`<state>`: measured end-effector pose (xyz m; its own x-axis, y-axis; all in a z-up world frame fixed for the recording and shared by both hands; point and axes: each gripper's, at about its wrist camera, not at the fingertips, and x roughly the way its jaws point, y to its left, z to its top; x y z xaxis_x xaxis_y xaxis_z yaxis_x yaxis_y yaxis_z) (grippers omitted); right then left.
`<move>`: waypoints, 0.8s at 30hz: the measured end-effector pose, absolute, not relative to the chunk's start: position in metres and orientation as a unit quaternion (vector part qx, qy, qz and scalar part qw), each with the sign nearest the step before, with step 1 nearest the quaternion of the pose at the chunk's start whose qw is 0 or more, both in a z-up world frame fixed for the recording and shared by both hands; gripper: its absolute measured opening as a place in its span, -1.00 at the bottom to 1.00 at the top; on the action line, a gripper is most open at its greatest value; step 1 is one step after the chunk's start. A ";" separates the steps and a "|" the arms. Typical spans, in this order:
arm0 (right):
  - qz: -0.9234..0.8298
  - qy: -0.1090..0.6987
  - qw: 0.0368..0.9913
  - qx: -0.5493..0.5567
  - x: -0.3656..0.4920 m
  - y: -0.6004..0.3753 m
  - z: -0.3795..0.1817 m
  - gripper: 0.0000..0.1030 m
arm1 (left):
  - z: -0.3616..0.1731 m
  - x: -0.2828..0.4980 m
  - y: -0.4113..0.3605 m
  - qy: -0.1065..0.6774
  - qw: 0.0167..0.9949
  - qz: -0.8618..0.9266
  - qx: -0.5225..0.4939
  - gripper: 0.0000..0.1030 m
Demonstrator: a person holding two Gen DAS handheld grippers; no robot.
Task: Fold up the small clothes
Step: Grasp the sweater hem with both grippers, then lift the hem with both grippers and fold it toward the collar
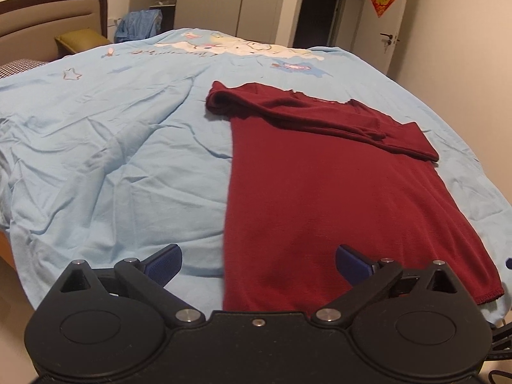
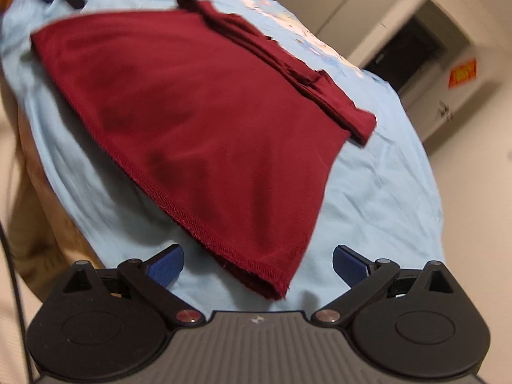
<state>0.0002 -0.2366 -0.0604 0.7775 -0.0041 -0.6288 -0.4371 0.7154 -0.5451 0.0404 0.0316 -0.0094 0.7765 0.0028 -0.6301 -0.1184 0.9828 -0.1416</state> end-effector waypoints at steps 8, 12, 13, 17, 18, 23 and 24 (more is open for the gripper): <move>0.105 0.242 0.881 -0.393 -0.003 -0.225 -0.059 0.64 | -0.008 0.042 0.015 0.323 0.944 -0.001 -0.063 0.98; 0.142 0.228 0.899 -0.347 -0.008 -0.231 -0.041 -0.36 | -0.003 0.033 0.005 0.289 0.955 -0.038 -0.047 0.98; 0.147 0.225 0.902 -0.338 -0.008 -0.232 -0.037 -0.54 | -0.001 0.031 0.002 0.280 0.958 -0.051 -0.041 0.98; 0.168 0.226 0.922 -0.268 -0.001 -0.237 -0.017 -0.73 | 0.002 0.027 -0.017 0.259 0.961 -0.100 -0.001 0.98; 0.170 0.228 0.926 -0.247 0.003 -0.238 -0.012 -0.76 | 0.002 0.027 -0.023 0.259 0.959 -0.111 0.011 0.98; 0.170 0.232 0.948 -0.136 0.034 -0.249 0.012 -0.81 | -0.008 0.026 -0.050 0.268 0.950 -0.152 0.052 0.98; 0.170 0.230 0.951 -0.120 0.039 -0.250 0.016 -0.82 | -0.010 0.027 -0.054 0.271 0.948 -0.157 0.055 0.98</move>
